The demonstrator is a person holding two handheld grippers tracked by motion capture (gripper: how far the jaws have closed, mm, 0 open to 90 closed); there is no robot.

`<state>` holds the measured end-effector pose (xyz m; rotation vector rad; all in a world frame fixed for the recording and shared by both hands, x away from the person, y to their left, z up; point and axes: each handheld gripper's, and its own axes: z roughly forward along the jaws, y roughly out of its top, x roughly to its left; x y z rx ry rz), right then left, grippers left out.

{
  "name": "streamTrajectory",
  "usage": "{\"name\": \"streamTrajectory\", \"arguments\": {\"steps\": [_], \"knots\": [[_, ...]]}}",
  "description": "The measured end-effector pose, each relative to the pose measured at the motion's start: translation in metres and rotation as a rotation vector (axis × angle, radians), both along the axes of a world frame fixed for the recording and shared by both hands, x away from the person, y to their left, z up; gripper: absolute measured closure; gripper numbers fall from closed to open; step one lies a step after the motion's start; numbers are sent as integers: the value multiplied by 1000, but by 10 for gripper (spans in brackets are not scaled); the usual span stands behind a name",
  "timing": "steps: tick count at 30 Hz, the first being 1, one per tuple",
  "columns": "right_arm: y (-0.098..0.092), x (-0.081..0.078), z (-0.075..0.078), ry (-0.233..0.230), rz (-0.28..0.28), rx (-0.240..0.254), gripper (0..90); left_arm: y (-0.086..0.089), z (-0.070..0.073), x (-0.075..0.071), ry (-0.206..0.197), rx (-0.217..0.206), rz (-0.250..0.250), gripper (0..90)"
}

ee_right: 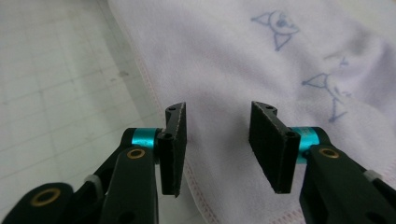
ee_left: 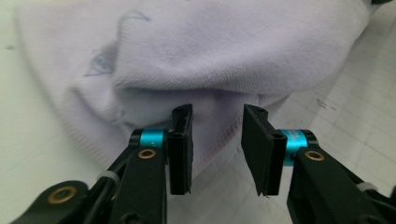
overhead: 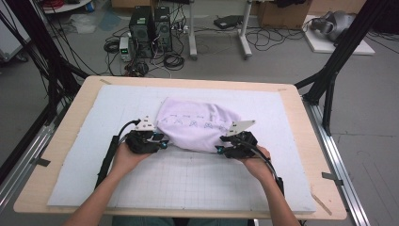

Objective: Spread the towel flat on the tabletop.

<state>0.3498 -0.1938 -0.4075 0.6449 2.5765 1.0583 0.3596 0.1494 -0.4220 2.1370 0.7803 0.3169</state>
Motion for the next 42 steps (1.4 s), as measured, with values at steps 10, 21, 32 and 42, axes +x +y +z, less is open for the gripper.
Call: {"name": "streamTrajectory", "arguments": {"steps": [10,21,32,42], "knots": [[4,10,-8,-3,-19,-16,809,-8,-4,1,-3,15,-18,896],[-7,-5,10,-52,2,29,854,9,14,-15,-41,6,-25,850],[-9,8,0,-32,-23,16,846,-17,-12,5,8,50,-25,797],[-12,-2,8,-43,8,21,855,12,15,-24,-58,56,-42,876]]}}
